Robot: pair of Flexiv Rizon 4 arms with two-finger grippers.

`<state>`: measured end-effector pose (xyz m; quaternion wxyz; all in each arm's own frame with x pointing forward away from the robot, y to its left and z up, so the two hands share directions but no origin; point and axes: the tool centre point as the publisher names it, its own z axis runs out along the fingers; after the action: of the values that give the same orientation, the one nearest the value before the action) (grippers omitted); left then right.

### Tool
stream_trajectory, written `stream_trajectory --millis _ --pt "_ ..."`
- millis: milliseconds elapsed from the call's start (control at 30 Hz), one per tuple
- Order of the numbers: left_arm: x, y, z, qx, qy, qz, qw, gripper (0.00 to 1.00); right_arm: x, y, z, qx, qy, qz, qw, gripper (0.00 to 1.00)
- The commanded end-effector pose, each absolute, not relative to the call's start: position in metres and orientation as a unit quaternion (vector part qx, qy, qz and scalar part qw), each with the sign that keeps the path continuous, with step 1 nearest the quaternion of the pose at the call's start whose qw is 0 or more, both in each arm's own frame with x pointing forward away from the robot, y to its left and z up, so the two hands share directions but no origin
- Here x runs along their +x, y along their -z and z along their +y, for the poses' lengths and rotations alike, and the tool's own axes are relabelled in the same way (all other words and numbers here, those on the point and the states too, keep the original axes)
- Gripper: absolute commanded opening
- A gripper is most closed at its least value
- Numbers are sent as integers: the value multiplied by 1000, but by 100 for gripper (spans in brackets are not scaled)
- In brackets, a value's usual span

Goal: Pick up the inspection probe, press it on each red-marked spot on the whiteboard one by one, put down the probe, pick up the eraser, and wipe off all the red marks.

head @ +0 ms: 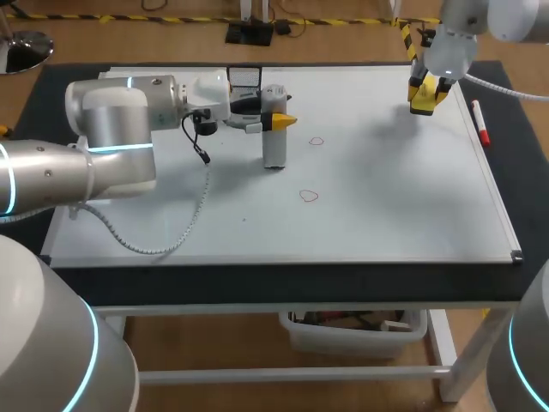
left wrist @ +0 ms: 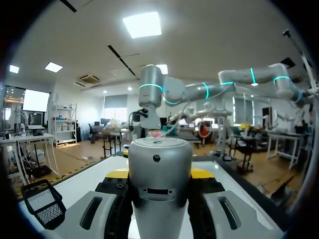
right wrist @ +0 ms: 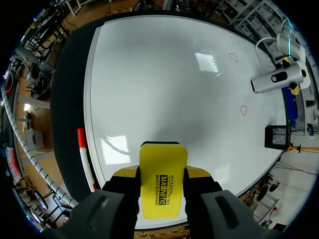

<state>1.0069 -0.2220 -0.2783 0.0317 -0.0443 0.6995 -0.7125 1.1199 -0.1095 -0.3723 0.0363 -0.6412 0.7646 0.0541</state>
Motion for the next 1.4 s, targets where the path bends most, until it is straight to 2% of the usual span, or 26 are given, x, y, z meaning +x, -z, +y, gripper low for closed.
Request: stream_trajectory --millis 33,567,900,1400 --pt "1007 282 -221 -41 715 697 32 0 1120 371 -110 -642 -53 764 35 0" --pt "1005 281 -217 -36 718 694 40 0 1120 371 -110 -642 -53 764 35 0" --pt "1006 247 -208 -54 713 696 67 0 1120 371 -110 -642 -53 764 35 0" --pt "1010 222 -135 -83 708 691 118 0 1120 371 -110 -642 -53 764 35 0"
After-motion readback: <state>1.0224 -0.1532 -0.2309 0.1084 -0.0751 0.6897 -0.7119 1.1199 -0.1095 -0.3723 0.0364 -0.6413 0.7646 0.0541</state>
